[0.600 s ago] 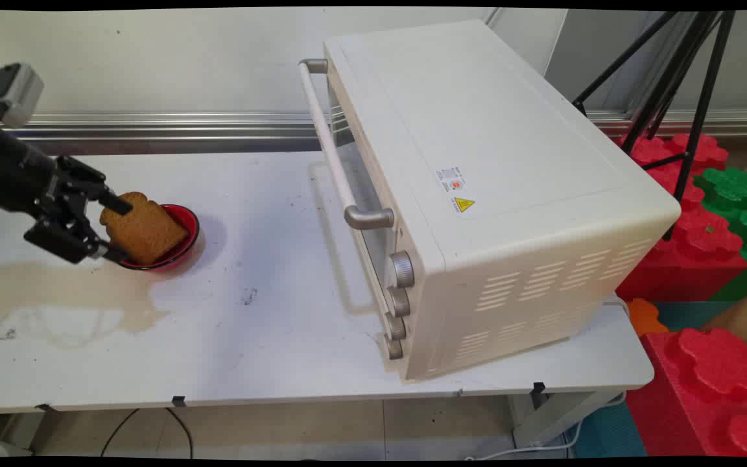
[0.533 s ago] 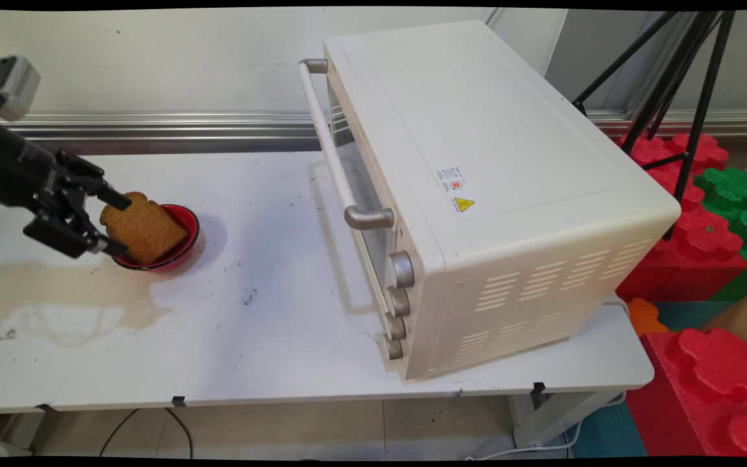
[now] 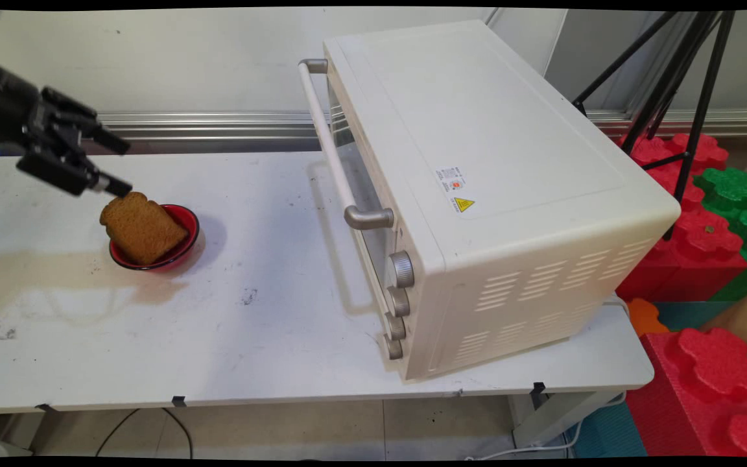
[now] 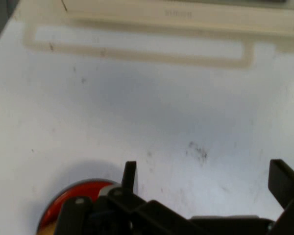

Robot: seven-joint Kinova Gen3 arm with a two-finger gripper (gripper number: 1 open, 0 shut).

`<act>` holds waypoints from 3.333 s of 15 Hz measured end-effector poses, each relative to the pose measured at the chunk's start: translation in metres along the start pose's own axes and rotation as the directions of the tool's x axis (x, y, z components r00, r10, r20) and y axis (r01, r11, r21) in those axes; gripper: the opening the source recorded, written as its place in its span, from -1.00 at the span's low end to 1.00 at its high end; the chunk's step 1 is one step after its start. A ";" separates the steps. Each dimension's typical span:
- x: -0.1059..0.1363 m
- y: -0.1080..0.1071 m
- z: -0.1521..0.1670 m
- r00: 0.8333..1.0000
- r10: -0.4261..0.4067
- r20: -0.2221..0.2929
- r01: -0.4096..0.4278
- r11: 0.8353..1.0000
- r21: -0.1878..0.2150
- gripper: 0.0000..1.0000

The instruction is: Open the oven

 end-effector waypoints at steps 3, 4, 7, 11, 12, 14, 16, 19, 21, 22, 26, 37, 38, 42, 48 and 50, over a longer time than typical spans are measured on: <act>0.020 -0.004 -0.013 0.999 -0.005 -0.039 0.006 1.000 0.003 1.00; 0.029 -0.005 -0.018 0.999 -0.006 -0.054 0.006 1.000 0.001 1.00; 0.054 -0.007 -0.029 0.995 -0.005 -0.098 0.004 1.000 -0.007 1.00; 0.087 -0.006 -0.036 0.990 -0.010 -0.138 0.007 1.000 -0.024 1.00; 0.094 -0.006 -0.036 0.989 -0.009 -0.145 0.005 1.000 -0.031 1.00; 0.109 -0.003 -0.034 0.987 -0.008 -0.160 0.001 0.999 -0.044 1.00; 0.119 -0.002 -0.031 0.986 -0.007 -0.168 -0.002 0.999 -0.051 1.00; 0.131 0.000 -0.025 0.984 -0.004 -0.176 -0.006 0.998 -0.057 1.00; 0.138 0.001 -0.019 0.984 0.000 -0.179 -0.011 0.998 -0.059 1.00; 0.140 0.002 -0.017 0.984 0.003 -0.180 -0.014 0.998 -0.060 1.00; 0.152 0.003 0.008 0.981 0.027 -0.192 -0.039 0.997 -0.063 1.00; 0.174 0.008 0.068 0.974 0.050 -0.220 -0.065 0.996 -0.059 1.00; 0.174 0.009 0.071 0.974 0.052 -0.220 -0.067 0.996 -0.058 1.00; 0.177 0.011 0.078 0.973 0.062 -0.222 -0.075 0.996 -0.054 1.00; 0.178 0.014 0.082 0.972 0.068 -0.225 -0.081 0.996 -0.048 -1.00; 0.179 0.015 0.084 0.972 0.071 -0.224 -0.083 0.995 -0.046 -1.00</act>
